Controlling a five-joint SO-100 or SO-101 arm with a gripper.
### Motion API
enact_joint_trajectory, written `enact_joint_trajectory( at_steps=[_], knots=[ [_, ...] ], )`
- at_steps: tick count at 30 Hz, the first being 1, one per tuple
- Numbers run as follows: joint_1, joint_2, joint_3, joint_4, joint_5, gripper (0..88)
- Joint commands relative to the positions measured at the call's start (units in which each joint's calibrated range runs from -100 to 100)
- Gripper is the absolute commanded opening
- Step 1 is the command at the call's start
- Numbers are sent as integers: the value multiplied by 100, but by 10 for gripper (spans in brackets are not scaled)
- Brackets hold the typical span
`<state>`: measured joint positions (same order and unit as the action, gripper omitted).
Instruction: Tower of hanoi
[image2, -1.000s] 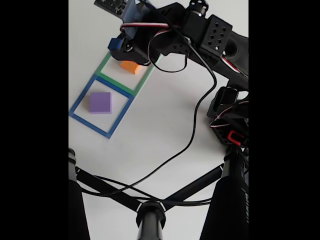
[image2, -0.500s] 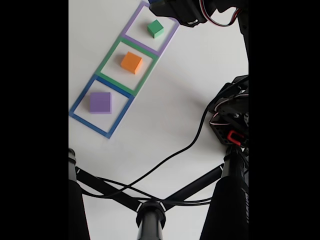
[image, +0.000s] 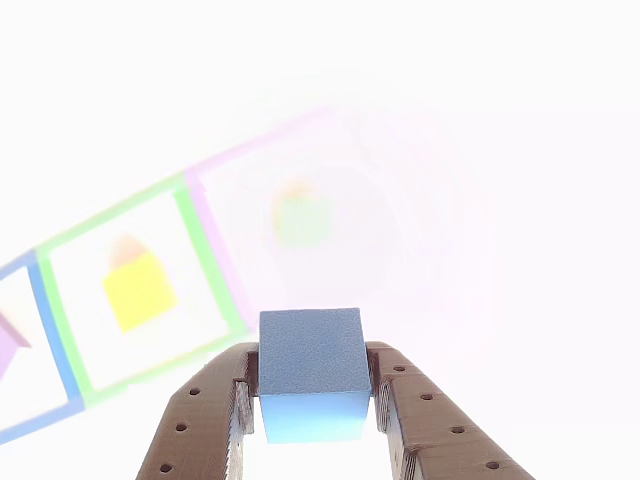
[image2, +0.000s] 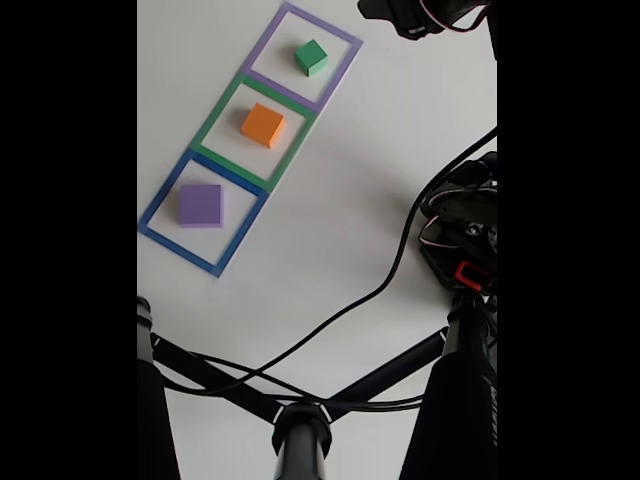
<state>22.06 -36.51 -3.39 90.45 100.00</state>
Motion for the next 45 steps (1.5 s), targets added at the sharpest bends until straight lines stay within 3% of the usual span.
enact_joint_trajectory(
  at_steps=[1, 11, 23, 30, 45],
  knots=[
    [210, -850, 1894, -1539, 0, 1],
    [354, -1286, 5903, -5952, 0, 1],
    [37, 216, 7749, -10138, 0, 1],
    [-193, 1419, 7930, -11879, 0, 1],
    [-1, 2929, 8049, -13531, 0, 1]
  ],
)
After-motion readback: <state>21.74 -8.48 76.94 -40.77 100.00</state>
